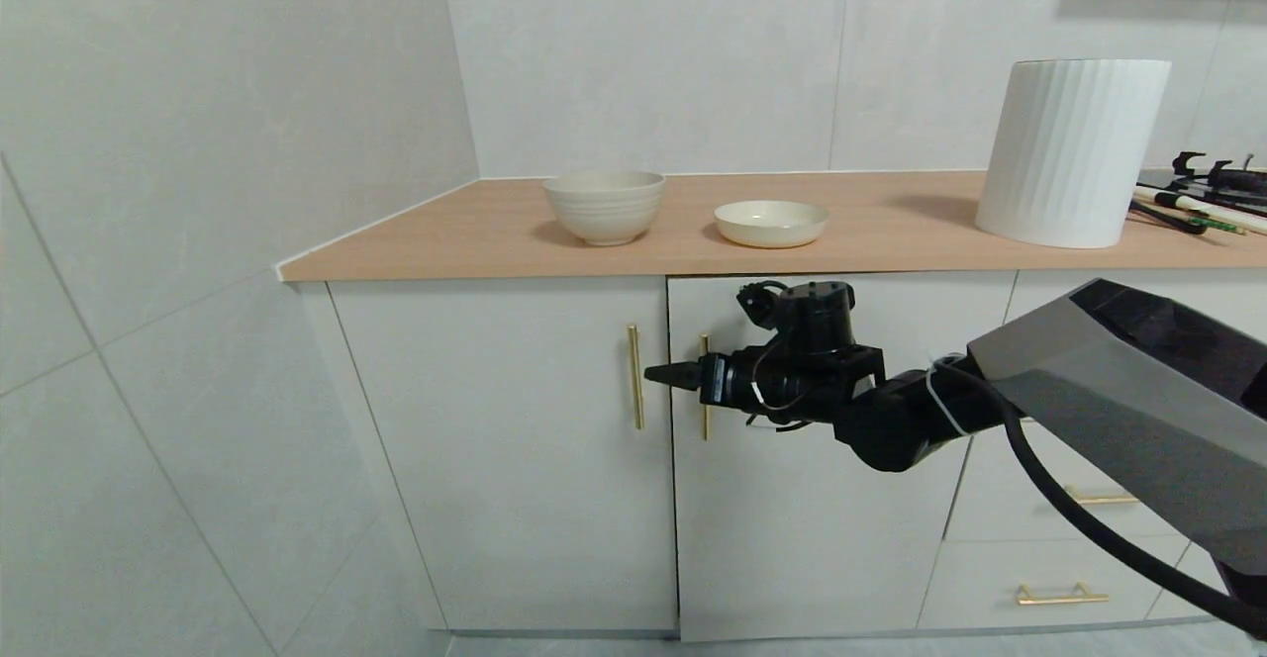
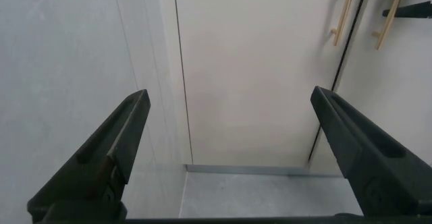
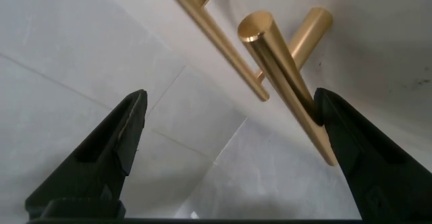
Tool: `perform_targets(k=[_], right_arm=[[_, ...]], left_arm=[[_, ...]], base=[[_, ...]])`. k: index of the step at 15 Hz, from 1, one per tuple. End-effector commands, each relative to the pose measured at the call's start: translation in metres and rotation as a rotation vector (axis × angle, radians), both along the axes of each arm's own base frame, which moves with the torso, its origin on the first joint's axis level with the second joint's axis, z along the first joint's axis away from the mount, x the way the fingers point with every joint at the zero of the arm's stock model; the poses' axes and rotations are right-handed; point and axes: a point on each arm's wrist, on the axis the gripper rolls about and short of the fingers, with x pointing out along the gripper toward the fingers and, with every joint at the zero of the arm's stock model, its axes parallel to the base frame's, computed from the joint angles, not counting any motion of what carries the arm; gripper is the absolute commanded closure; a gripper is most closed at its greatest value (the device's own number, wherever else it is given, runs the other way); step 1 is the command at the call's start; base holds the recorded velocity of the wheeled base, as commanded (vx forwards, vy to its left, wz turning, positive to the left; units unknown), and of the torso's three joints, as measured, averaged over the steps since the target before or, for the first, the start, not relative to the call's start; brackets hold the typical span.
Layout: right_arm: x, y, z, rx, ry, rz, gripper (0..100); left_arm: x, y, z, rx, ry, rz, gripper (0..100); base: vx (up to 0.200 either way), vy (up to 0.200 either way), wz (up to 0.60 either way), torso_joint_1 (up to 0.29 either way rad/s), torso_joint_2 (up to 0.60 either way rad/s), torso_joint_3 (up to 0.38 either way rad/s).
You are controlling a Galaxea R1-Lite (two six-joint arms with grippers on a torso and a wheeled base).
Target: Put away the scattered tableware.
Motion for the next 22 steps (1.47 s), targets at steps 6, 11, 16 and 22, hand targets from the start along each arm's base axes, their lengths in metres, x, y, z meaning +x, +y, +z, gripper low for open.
perform_targets(k=[6, 11, 16, 22], right_arm=[[-0.037, -0.021, 0.027, 0.023, 0.028, 0.124, 0], [-0.071, -0.040, 0.032, 0.049, 0.034, 0.203, 0], [-0.088, -0.050, 0.023, 0.066, 0.008, 0.222, 0], [-0.100, -0.043, 0.017, 0.061, 0.022, 0.258, 0]], left_arm=[[0.000, 0.000, 0.000, 0.000, -0.001, 0.001, 0], [0.000, 0.000, 0.000, 0.000, -0.001, 0.001, 0], [0.000, 0.000, 0.000, 0.000, -0.001, 0.001, 0], [0.000, 0.000, 0.000, 0.003, -0.001, -0.001, 0]], base=[[0.000, 0.000, 0.00, 0.000, 0.00, 0.000], [0.000, 0.000, 0.00, 0.000, 0.00, 0.000], [0.000, 0.000, 0.00, 0.000, 0.00, 0.000], [0.000, 0.000, 0.00, 0.000, 0.00, 0.000]])
